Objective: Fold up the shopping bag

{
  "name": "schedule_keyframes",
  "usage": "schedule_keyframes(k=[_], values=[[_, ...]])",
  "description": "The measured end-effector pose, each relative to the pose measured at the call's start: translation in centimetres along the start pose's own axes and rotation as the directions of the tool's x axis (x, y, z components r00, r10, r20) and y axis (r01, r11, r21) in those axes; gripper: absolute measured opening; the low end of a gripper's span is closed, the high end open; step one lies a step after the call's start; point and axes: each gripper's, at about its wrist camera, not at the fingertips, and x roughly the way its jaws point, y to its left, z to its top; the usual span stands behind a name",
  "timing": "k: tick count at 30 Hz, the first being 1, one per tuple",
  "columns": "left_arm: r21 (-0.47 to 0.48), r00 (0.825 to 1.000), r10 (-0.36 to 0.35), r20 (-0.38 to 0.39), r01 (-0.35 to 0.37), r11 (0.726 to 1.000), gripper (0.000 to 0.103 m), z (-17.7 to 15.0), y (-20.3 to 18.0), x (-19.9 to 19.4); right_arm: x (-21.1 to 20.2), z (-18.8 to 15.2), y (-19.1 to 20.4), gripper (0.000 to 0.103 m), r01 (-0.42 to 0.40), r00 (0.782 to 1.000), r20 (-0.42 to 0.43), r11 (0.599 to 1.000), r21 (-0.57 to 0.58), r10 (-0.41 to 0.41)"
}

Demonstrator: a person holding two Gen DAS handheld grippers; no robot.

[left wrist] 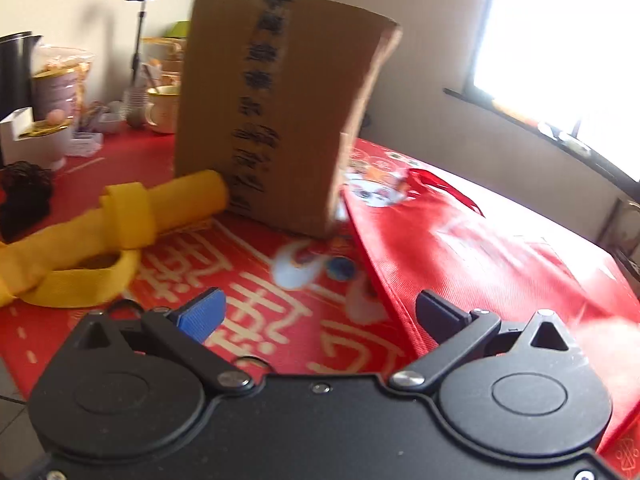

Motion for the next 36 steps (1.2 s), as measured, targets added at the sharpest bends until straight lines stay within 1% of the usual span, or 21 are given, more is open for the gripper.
schedule_keyframes(k=[2, 4, 7, 9, 11, 12, 13, 14, 15, 17, 18, 20, 21, 23, 25, 28, 30, 32, 33, 34, 36], values=[[0.017, 1.000, -0.013, 0.003, 0.012, 1.000, 0.103, -0.1, -0.9, -0.2, -2.1, 0.0, -1.9, 0.092, 0.078, 0.996, 0.037, 0.996, 0.036, -0.079], [0.027, 1.000, -0.017, 0.005, 0.017, 0.999, 0.103, -0.4, -1.4, -0.3, -3.6, -0.2, -3.6, 0.094, 0.178, 0.981, 0.068, 0.982, 0.056, -0.181], [0.038, 1.000, -0.009, -0.010, 0.010, 0.999, 0.102, -0.8, -2.1, -0.1, -4.1, -1.0, -6.5, 0.094, 0.270, 0.958, 0.056, 0.952, 0.141, -0.280], [0.041, 0.999, -0.007, -0.032, 0.008, 0.999, 0.102, -1.1, -2.5, 0.1, -3.3, -1.7, -8.8, 0.092, 0.342, 0.936, 0.019, 0.920, 0.191, -0.352], [0.050, 0.999, -0.002, -0.050, 0.005, 0.999, 0.102, -1.2, -3.0, 0.3, -1.6, -2.4, -10.3, 0.080, 0.419, 0.908, -0.047, 0.893, 0.165, -0.417], [0.062, 0.998, 0.004, -0.056, -0.001, 0.998, 0.102, -1.4, -3.3, 0.3, -0.7, -2.7, -10.9, 0.070, 0.444, 0.896, -0.081, 0.884, 0.144, -0.437], [0.076, 0.998, 0.012, -0.060, -0.007, 0.997, 0.102, -1.6, -3.6, 0.3, 0.2, -3.0, -11.3, 0.059, 0.450, 0.892, -0.118, 0.883, 0.135, -0.436], [0.088, 0.998, 0.019, -0.066, -0.013, 0.996, 0.103, -1.8, -3.9, 0.4, 1.1, -3.2, -11.7, 0.051, 0.446, 0.891, -0.153, 0.885, 0.134, -0.426], [0.097, 0.997, 0.024, -0.073, -0.017, 0.995, 0.103, -2.0, -4.1, 0.4, 1.8, -3.5, -12.0, 0.044, 0.426, 0.900, -0.172, 0.892, 0.150, -0.401], [0.112, 0.996, 0.034, -0.087, -0.024, 0.993, 0.103, -2.4, -4.6, 0.6, 2.3, -3.6, -11.6, 0.023, 0.413, 0.908, -0.151, 0.899, 0.148, -0.392], [0.116, 0.995, 0.036, -0.095, -0.025, 0.993, 0.103, -2.6, -4.8, 0.7, 2.3, -3.6, -11.6, 0.009, 0.400, 0.914, -0.138, 0.902, 0.161, -0.381], [0.133, 0.993, 0.035, -0.110, -0.021, 0.991, 0.102, -2.9, -5.7, 0.9, 1.8, -3.6, -11.4, 0.007, 0.395, 0.919, -0.081, 0.898, 0.193, -0.386], [0.143, 0.993, 0.034, -0.117, -0.017, 0.990, 0.102, -3.0, -6.2, 1.0, 1.4, -3.5, -11.3, 0.007, 0.412, 0.911, -0.054, 0.888, 0.206, -0.410], [0.167, 0.991, 0.029, -0.128, -0.008, 0.986, 0.102, -3.3, -7.3, 1.2, 0.4, -3.6, -11.5, 0.007, 0.450, 0.887, -0.009, 0.859, 0.244, -0.462], [0.207, 0.992, 0.017, -0.124, 0.009, 0.978, 0.102, -3.5, -8.7, 1.4, -0.9, -3.7, -11.9, 0.004, 0.498, 0.852, 0.015, 0.820, 0.281, -0.523], [0.264, 0.991, 0.007, -0.135, 0.029, 0.964, 0.103, -4.2, -10.7, 2.0, -3.4, -4.3, -12.7, 0.003, 0.599, 0.772, 0.013, 0.733, 0.323, -0.636], [0.286, 0.988, 0.008, -0.154, 0.037, 0.957, 0.102, -4.7, -11.4, 2.6, -4.9, -4.9, -12.7, 0.008, 0.660, 0.724, -0.018, 0.685, 0.309, -0.690], [0.308, 0.985, 0.009, -0.173, 0.046, 0.950, 0.102, -5.3, -12.1, 3.2, -5.8, -5.1, -11.4, 0.008, 0.674, 0.718, -0.001, 0.695, 0.251, -0.696], [0.318, 0.983, 0.010, -0.183, 0.050, 0.947, 0.103, -5.6, -12.5, 3.5, -6.2, -5.2, -10.7, 0.010, 0.672, 0.723, 0.011, 0.707, 0.221, -0.691], [0.329, 0.981, 0.010, -0.193, 0.055, 0.943, 0.103, -5.8, -12.8, 3.8, -6.3, -5.2, -9.6, 0.015, 0.645, 0.751, 0.031, 0.743, 0.181, -0.659], [0.350, 0.977, 0.012, -0.212, 0.064, 0.935, 0.103, -6.4, -13.5, 4.4, -5.4, -4.9, -6.6, 0.023, 0.539, 0.840, 0.042, 0.840, 0.061, -0.541]])
